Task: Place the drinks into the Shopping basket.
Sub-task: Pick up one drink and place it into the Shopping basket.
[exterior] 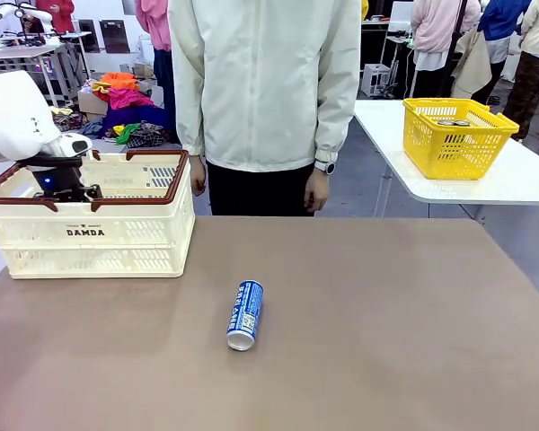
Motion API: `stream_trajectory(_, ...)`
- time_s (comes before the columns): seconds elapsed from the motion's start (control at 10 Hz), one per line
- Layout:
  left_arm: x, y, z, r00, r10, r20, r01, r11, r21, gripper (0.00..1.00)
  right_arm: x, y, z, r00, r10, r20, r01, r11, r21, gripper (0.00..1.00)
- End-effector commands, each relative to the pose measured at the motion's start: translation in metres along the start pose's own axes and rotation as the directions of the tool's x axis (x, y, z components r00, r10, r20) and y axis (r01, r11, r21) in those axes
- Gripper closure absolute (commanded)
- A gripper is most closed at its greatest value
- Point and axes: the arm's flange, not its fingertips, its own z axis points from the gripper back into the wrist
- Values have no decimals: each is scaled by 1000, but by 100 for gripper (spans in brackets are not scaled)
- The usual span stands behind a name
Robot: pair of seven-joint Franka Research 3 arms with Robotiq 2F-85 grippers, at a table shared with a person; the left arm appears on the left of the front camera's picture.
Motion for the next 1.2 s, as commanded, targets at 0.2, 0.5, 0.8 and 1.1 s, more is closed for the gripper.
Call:
stream_trajectory(0.2,-18,8,71,985,28,170,-21,999,-44,0,-1,1,3,1000,15,-7,-15,1000,1,0)
stream_trajectory(0.5,-74,20,181,954,40,296,48,958,-283,0,-1,1,3,1000,15,-7,-15,1000,1,0)
stream_trajectory(0.8,-172,51,228,980,-148,135,200,711,-674,0,-1,1,3,1000,15,-7,-15,1000,1,0)
stream_trajectory(1.1,-248,89,203,936,-321,142,279,436,-856,0,-1,1,3,1000,15,-7,-15,1000,1,0)
